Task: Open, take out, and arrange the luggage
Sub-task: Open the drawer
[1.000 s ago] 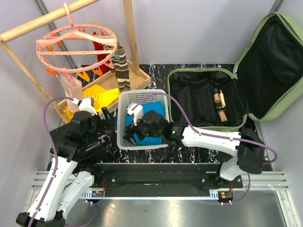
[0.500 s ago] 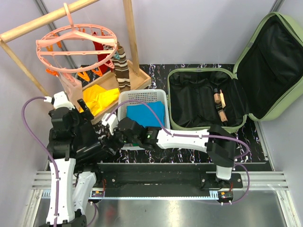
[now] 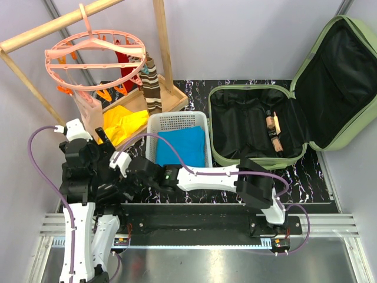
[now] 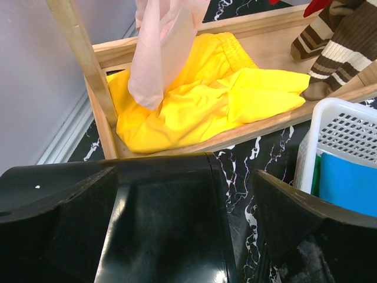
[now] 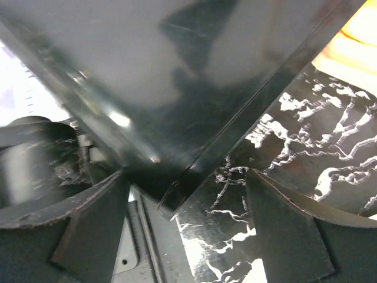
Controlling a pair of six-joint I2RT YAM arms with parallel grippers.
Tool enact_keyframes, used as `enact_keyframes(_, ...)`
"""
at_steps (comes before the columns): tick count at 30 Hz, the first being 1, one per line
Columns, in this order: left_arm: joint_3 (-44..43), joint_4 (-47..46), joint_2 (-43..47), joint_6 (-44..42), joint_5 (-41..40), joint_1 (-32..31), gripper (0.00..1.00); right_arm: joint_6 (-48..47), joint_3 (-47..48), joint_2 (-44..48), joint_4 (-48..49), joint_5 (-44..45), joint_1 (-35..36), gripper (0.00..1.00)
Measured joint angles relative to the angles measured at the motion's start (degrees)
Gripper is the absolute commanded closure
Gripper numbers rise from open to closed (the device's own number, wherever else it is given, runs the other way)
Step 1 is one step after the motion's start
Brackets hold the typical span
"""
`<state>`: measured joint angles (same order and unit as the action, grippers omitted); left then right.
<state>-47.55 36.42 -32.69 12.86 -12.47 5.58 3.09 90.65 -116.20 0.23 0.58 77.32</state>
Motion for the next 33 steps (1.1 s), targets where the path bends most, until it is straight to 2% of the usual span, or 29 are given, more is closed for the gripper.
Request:
enact_keyframes(8, 0.00, 0.81, 0.26, 0.00, 0.07, -0.39, 0.01, 1.16, 2.69, -1.31, -4.52, 6.34, -0.96, 0.19)
enact_keyframes(18, -0.04, 2.21, 1.22, 0.28, 1.73, -0.72, 0.01, 1.88, 3.41, -1.81, -8.79, 4.00, -8.22, 0.19)
enact_keyframes(24, -0.04, 3.80, 1.66, 0.94, 3.58, -0.74, 0.01, 1.70, 3.91, -1.57, -9.81, 3.45, -9.07, 0.17)
enact_keyframes(33, -0.13, 5.03, 2.34, 2.21, -2.21, -0.72, 0.01, 5.53, -10.21, 8.15, -2.54, 5.79, -13.20, 0.18)
